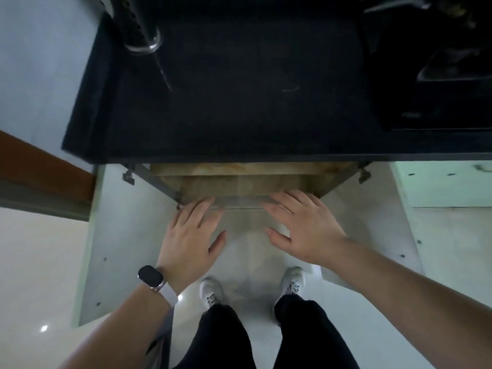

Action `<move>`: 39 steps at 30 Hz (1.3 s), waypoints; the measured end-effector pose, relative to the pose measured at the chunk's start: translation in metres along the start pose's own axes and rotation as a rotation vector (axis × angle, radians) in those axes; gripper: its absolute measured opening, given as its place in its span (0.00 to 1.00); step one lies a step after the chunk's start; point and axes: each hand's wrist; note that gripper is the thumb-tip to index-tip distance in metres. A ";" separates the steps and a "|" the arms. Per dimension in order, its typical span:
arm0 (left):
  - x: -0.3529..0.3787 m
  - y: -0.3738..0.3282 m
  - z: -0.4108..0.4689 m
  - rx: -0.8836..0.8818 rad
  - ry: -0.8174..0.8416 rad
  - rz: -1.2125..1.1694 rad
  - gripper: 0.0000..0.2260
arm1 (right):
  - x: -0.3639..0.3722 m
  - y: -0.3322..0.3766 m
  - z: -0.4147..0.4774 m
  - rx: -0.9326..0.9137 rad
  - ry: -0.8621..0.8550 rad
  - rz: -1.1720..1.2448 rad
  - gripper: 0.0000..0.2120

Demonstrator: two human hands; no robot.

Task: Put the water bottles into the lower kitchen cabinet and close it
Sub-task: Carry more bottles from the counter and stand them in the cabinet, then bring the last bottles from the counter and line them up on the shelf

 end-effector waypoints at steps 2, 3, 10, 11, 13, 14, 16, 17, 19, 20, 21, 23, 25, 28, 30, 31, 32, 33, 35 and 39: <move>-0.025 -0.012 0.002 0.045 -0.010 -0.026 0.20 | -0.027 0.009 -0.013 0.029 -0.023 0.030 0.24; -0.036 -0.016 0.006 0.074 -0.022 -0.039 0.20 | -0.038 0.014 -0.018 0.048 -0.036 0.040 0.24; -0.096 -0.040 0.040 0.313 -0.115 -0.081 0.21 | -0.102 0.047 -0.054 0.315 -0.083 -0.056 0.25; -0.104 -0.044 0.043 0.349 -0.123 -0.089 0.21 | -0.111 0.053 -0.060 0.363 -0.088 -0.073 0.25; -0.118 -0.051 0.050 0.414 -0.135 -0.092 0.21 | -0.128 0.064 -0.073 0.449 -0.097 -0.101 0.26; -0.125 -0.055 0.053 0.447 -0.138 -0.089 0.22 | -0.137 0.069 -0.080 0.488 -0.100 -0.102 0.26; -0.138 -0.066 0.060 0.525 -0.140 -0.080 0.22 | -0.154 0.078 -0.094 0.562 -0.123 -0.102 0.28; -0.142 -0.072 0.064 0.577 -0.142 -0.070 0.22 | -0.161 0.081 -0.102 0.597 -0.143 -0.112 0.29; -0.149 -0.087 0.074 0.687 -0.142 -0.053 0.22 | -0.173 0.086 -0.121 0.661 -0.191 -0.152 0.28; -0.152 -0.097 0.079 0.735 -0.138 -0.057 0.22 | -0.178 0.087 -0.132 0.692 -0.224 -0.169 0.27; -0.156 -0.108 0.083 0.772 -0.137 -0.065 0.22 | -0.183 0.088 -0.143 0.723 -0.257 -0.177 0.25; -0.163 -0.132 0.086 0.821 -0.146 -0.075 0.22 | -0.191 0.089 -0.166 0.785 -0.297 -0.176 0.22; -0.168 -0.158 0.086 0.862 -0.153 -0.095 0.22 | -0.199 0.088 -0.188 0.848 -0.312 -0.163 0.23; -0.170 -0.203 0.084 0.938 -0.150 -0.108 0.22 | -0.210 0.079 -0.220 0.923 -0.327 -0.144 0.27; -0.169 -0.235 0.083 0.978 -0.157 -0.101 0.22 | -0.216 0.069 -0.243 0.965 -0.353 -0.136 0.29; -0.168 -0.252 0.082 0.995 -0.161 -0.098 0.22 | -0.218 0.063 -0.255 0.984 -0.363 -0.137 0.30; -0.167 -0.270 0.082 1.009 -0.162 -0.096 0.23 | -0.220 0.056 -0.268 1.002 -0.374 -0.137 0.30; -0.165 -0.289 0.081 1.020 -0.163 -0.095 0.23 | -0.221 0.049 -0.282 1.018 -0.392 -0.137 0.29; -0.161 -0.330 0.077 1.040 -0.164 -0.095 0.23 | -0.222 0.032 -0.312 1.044 -0.436 -0.135 0.28; -0.148 -0.422 0.070 1.109 -0.168 -0.101 0.22 | -0.233 -0.004 -0.384 1.104 -0.454 -0.104 0.30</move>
Point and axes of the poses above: each hand's wrist, its own z-axis towards the middle knuckle, its own x-axis out of the palm, y = z × x, and after that the axes turned 3 degrees about -x, right-handed
